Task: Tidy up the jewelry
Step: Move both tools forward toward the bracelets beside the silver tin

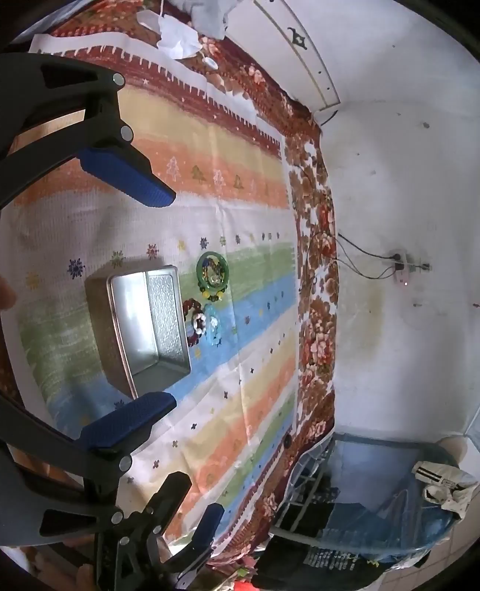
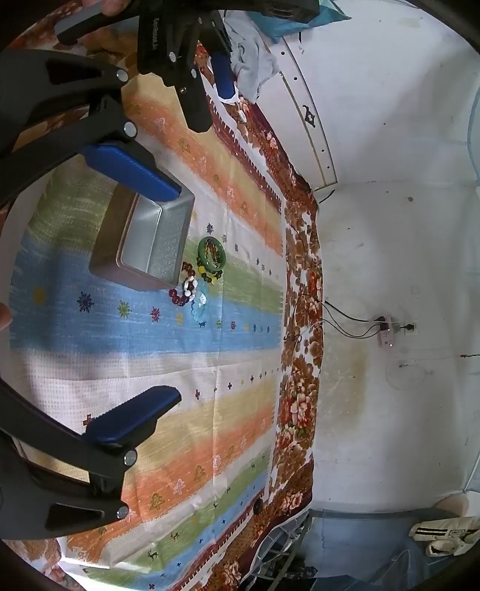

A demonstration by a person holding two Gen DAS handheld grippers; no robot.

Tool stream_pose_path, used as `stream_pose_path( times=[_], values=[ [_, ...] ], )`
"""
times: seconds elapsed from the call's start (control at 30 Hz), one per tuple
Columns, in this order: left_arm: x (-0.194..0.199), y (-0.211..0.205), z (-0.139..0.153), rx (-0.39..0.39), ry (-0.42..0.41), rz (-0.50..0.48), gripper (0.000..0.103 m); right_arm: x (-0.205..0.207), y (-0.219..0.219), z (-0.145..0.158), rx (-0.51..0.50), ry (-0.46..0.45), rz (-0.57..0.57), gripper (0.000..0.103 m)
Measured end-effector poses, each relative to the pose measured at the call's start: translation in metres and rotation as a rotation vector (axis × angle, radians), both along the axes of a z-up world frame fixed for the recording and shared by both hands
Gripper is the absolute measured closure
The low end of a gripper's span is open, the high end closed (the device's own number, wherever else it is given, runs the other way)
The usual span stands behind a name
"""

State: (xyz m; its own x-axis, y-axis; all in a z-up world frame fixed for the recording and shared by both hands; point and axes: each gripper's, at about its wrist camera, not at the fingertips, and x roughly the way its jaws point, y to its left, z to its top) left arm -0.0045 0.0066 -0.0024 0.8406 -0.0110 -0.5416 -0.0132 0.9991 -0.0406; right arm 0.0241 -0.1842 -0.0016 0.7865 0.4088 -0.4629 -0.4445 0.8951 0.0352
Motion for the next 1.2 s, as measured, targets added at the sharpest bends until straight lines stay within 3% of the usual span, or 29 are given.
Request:
stream_pose_path(
  times=[1.2],
  values=[
    [0.0040, -0.0035, 0.0010, 0.067, 0.014, 0.073, 0.005, 0.0033, 0.0043, -0.0013, -0.016, 0.007, -0.004, 0.005]
  ],
)
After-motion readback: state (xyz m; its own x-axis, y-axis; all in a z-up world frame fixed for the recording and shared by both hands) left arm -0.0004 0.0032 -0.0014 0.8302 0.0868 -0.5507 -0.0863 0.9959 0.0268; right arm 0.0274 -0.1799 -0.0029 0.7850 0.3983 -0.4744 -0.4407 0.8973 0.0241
